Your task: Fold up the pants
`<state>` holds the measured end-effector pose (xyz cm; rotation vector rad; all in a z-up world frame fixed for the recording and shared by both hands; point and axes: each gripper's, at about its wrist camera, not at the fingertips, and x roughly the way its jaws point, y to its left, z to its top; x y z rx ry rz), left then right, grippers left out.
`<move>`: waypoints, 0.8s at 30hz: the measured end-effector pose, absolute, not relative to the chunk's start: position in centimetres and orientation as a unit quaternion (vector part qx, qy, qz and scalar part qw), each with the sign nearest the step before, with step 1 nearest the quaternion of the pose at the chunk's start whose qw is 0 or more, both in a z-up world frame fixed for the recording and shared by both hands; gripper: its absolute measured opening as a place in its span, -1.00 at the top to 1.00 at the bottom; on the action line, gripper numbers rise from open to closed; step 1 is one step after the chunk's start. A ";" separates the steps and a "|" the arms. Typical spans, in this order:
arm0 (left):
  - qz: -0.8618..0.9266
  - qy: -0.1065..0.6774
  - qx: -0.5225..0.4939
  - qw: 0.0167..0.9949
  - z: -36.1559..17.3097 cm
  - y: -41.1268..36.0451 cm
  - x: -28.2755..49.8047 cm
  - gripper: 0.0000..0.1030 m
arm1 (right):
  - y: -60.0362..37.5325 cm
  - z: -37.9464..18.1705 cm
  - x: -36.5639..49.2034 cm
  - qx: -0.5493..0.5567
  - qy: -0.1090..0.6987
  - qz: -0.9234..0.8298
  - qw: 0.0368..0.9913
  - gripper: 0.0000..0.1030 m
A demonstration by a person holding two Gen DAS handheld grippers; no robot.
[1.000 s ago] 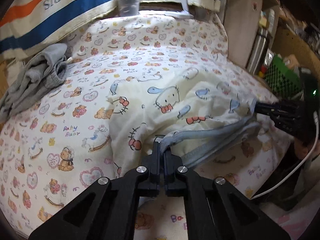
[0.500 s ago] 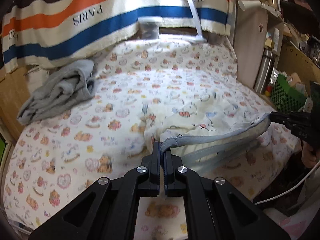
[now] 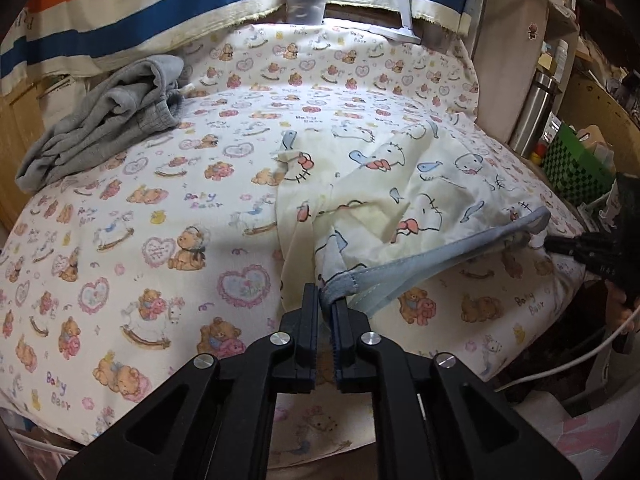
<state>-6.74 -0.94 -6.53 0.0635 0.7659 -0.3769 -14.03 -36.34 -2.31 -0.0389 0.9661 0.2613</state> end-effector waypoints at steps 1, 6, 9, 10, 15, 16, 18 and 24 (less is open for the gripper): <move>-0.182 0.370 0.031 0.911 -6.5 -0.8 -6.7 0.85 | -36.6 -1.9 -13.9 -0.012 0.453 0.119 0.883 0.92; -0.178 0.370 0.038 0.911 -6.4 -0.9 -6.8 0.85 | -36.2 -0.8 -13.1 0.014 0.430 0.145 0.891 0.04; -0.174 0.368 0.049 0.912 -6.2 -1.0 -7.0 0.79 | -34.7 -0.7 -12.8 -0.016 0.412 0.142 0.900 0.05; -0.173 0.367 0.050 0.913 -6.1 -0.9 -6.9 0.75 | -34.4 -0.8 -12.6 -0.020 0.407 0.137 0.903 0.11; -0.164 0.351 0.054 0.920 -5.0 -0.7 -6.7 0.19 | -33.9 -1.8 -11.3 -0.003 0.412 0.138 0.901 0.86; -0.163 0.344 0.056 0.923 -4.7 -0.8 -6.7 0.18 | -33.9 -2.0 -11.4 -0.002 0.416 0.140 0.899 0.87; -0.165 0.329 0.057 0.928 -3.6 -0.8 -6.5 0.16 | -33.4 -2.3 -11.9 -0.025 0.424 0.149 0.893 0.90; -0.154 0.280 0.051 0.946 -0.6 -0.5 -4.7 -0.05 | -33.5 -3.3 -13.4 -0.061 0.466 0.153 0.869 0.90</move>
